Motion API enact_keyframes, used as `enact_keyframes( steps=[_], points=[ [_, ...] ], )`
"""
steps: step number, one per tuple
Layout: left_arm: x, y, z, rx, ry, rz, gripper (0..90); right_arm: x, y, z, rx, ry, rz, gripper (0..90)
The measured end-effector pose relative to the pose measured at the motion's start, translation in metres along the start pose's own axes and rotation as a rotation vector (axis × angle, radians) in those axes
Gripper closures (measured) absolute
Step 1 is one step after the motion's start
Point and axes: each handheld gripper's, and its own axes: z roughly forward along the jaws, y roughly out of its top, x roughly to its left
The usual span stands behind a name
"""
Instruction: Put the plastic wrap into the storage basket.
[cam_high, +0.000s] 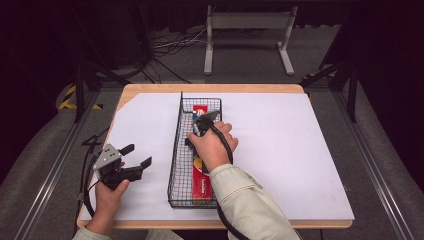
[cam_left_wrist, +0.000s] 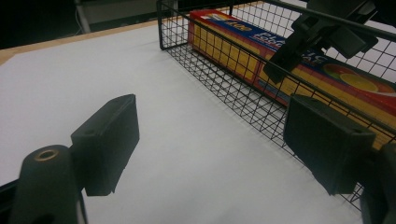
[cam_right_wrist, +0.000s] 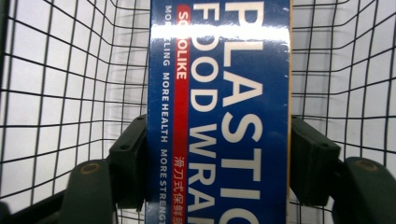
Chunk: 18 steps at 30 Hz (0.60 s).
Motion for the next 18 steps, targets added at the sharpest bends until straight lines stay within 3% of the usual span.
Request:
enact_keyframes(
  steps=[7, 8, 11, 15, 16, 18],
  points=[
    [0.0, 0.0, 0.0, 0.002, 0.0, 0.0, 19.0, 0.0, 0.0, -0.009, -0.043, 0.04, -0.011, 29.4],
    [0.0, 0.0, 0.0, 0.003, 0.001, 0.0, 19.0, 0.0, 0.001, -0.013, -0.061, 0.061, -0.013, 25.4],
    [0.0, 0.0, 0.0, 0.0, 0.003, -0.003, 19.0, -0.003, 0.002, -0.025, -0.108, 0.097, -0.025, 24.5],
    [0.0, 0.0, 0.0, 0.0, 0.004, -0.001, 19.0, -0.009, 0.001, -0.041, -0.211, 0.14, -0.116, 22.7],
    [0.0, 0.0, 0.0, 0.0, 0.004, -0.001, 19.0, -0.009, 0.001, -0.041, -0.211, 0.14, -0.116, 22.7],
    [0.0, 0.0, -0.001, 0.002, 0.005, -0.005, 19.0, -0.015, 0.0, -0.051, -0.261, 0.169, -0.149, 22.5]
  ],
)
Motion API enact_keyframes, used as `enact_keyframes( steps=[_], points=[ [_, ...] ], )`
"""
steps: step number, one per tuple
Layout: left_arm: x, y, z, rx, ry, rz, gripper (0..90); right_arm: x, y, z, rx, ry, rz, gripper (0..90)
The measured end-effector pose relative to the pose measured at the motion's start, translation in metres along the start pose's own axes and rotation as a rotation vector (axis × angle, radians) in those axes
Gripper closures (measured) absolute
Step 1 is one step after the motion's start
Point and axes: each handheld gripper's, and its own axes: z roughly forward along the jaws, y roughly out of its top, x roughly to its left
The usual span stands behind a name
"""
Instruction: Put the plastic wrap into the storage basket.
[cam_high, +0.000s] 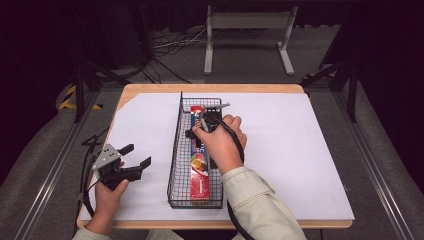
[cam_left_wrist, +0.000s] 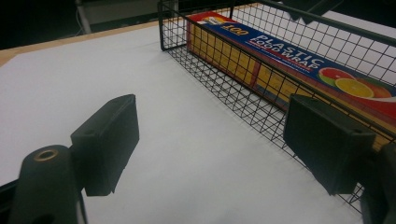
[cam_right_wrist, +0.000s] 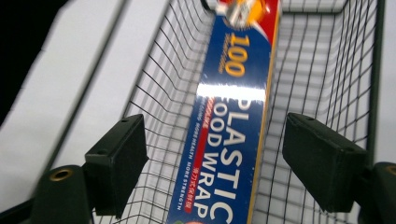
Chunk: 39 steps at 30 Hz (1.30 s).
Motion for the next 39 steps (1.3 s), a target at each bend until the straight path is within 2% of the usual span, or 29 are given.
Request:
enact_keyframes(
  steps=[2, 3, 7, 9, 11, 14, 18, 20, 22, 28, 33, 35, 39],
  points=[
    [0.0, 0.0, 0.0, -0.001, 0.001, 0.002, 19.0, -0.004, 0.001, -0.011, -0.025, 0.021, -0.024, 22.2],
    [0.0, 0.0, 0.0, 0.002, -0.001, 0.004, 19.0, -0.007, 0.001, -0.015, -0.044, 0.028, -0.062, 21.6],
    [0.0, 0.0, 0.0, -0.001, 0.001, -0.001, 19.0, -0.021, -0.001, -0.033, -0.102, 0.049, -0.137, 20.7],
    [0.0, 0.0, 0.0, 0.001, 0.003, 0.0, 19.0, -0.029, -0.003, -0.042, -0.141, 0.049, -0.157, 20.1],
    [0.0, 0.0, 0.0, 0.001, 0.003, 0.0, 19.0, -0.033, -0.004, -0.046, -0.154, 0.049, -0.17, 19.8],
    [0.001, 0.0, 0.0, 0.002, 0.003, 0.003, 19.0, -0.048, -0.007, -0.061, -0.192, 0.044, -0.203, 19.4],
    [0.001, 0.0, 0.0, 0.002, 0.001, -0.002, 19.0, -0.061, -0.014, -0.075, -0.246, 0.03, -0.251, 19.3],
    [0.001, 0.0, -0.001, 0.002, 0.011, 0.011, 18.9, -0.067, -0.018, -0.08, -0.265, 0.027, -0.286, 18.4],
    [0.0, 0.0, -0.001, 0.001, 0.006, 0.012, 18.9, -0.073, -0.023, -0.084, -0.275, 0.024, -0.309, 17.8],
    [0.002, -0.001, 0.0, 0.008, -0.004, 0.006, 18.5, -0.091, -0.036, -0.092, -0.32, 0.026, -0.442, 17.8],
    [0.003, -0.001, 0.0, 0.006, -0.013, 0.012, 18.5, -0.103, -0.05, -0.093, -0.386, 0.045, -0.466, 17.7],
    [0.005, -0.001, -0.001, 0.001, -0.029, 0.015, 18.5, -0.108, -0.055, -0.092, -0.395, 0.049, -0.482, 17.6],
    [0.007, -0.001, -0.002, -0.005, -0.032, 0.01, 18.5, -0.116, -0.064, -0.09, -0.41, 0.063, -0.506, 17.5]
  ],
)
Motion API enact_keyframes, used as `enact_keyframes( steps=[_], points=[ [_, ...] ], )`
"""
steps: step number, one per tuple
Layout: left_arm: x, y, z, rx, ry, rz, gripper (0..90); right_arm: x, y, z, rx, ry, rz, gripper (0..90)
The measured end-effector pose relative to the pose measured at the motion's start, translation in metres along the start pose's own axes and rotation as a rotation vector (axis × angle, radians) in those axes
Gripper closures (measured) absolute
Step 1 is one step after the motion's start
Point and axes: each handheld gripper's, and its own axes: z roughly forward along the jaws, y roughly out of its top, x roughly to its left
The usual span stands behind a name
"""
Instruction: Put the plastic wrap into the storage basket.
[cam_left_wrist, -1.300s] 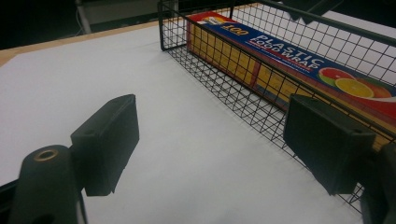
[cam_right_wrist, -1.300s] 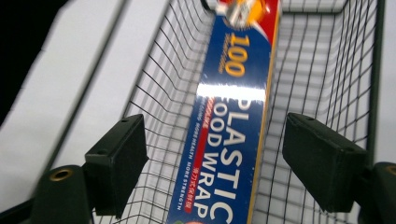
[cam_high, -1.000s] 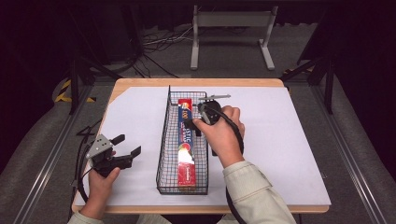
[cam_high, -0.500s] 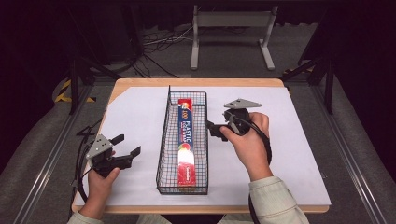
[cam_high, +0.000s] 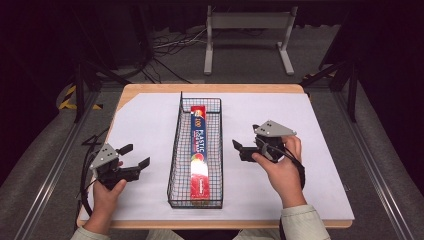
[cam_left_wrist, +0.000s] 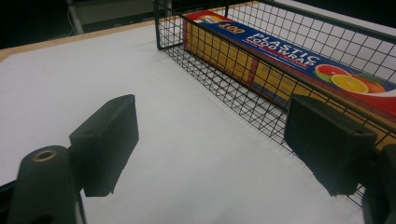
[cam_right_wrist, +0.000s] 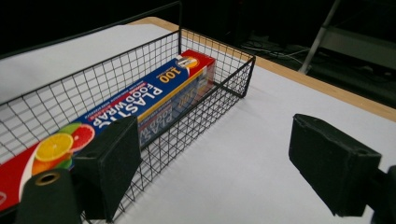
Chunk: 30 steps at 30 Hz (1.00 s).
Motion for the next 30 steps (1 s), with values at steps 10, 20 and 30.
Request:
enact_keyframes(
  steps=[10, 20, 30],
  points=[
    [0.0, -0.001, 0.004, 0.022, 0.0, 0.014, 18.3, -0.023, -0.044, -0.019, -0.03, -0.013, -0.027, 17.0],
    [0.001, -0.002, 0.005, 0.026, -0.006, 0.005, 17.4, -0.038, -0.068, -0.019, -0.016, 0.01, -0.037, 17.0],
    [0.001, -0.003, 0.005, 0.038, -0.002, 0.014, 16.6, -0.047, -0.082, -0.022, -0.011, 0.025, 0.014, 17.0]
  ],
)
